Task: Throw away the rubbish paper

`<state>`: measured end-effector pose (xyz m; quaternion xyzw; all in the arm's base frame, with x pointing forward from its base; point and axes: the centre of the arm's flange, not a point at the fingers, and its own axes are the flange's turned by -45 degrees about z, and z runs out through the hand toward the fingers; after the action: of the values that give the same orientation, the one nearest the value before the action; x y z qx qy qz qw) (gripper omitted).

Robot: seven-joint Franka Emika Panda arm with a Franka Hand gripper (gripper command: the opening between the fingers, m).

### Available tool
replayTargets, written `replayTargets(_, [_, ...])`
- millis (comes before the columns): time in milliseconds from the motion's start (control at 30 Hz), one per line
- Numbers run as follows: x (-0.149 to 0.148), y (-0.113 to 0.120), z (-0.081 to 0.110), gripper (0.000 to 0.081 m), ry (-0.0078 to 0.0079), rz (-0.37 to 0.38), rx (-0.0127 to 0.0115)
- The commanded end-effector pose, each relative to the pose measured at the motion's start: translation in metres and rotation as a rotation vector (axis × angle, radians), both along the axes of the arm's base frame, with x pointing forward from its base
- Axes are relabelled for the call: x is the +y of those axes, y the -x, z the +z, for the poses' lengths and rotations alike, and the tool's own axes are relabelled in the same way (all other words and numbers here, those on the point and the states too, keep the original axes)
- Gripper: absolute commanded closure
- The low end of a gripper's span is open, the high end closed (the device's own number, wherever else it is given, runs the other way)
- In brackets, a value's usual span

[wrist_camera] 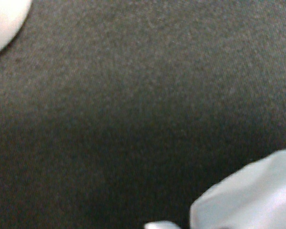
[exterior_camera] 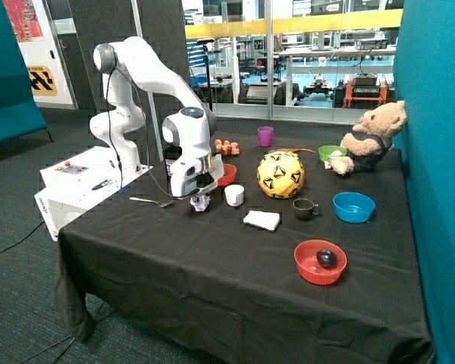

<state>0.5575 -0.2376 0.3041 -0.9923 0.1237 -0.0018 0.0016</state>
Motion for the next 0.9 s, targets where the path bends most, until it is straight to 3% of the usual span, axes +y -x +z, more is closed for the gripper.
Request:
replayTargets(0, [0.000, 0.006, -0.001, 0.0808, 0.0027, 0.012, 0.0039])
replayTargets(867, [0.011, 0.013, -0.001, 0.0808, 0.0027, 0.022, 0.0038])
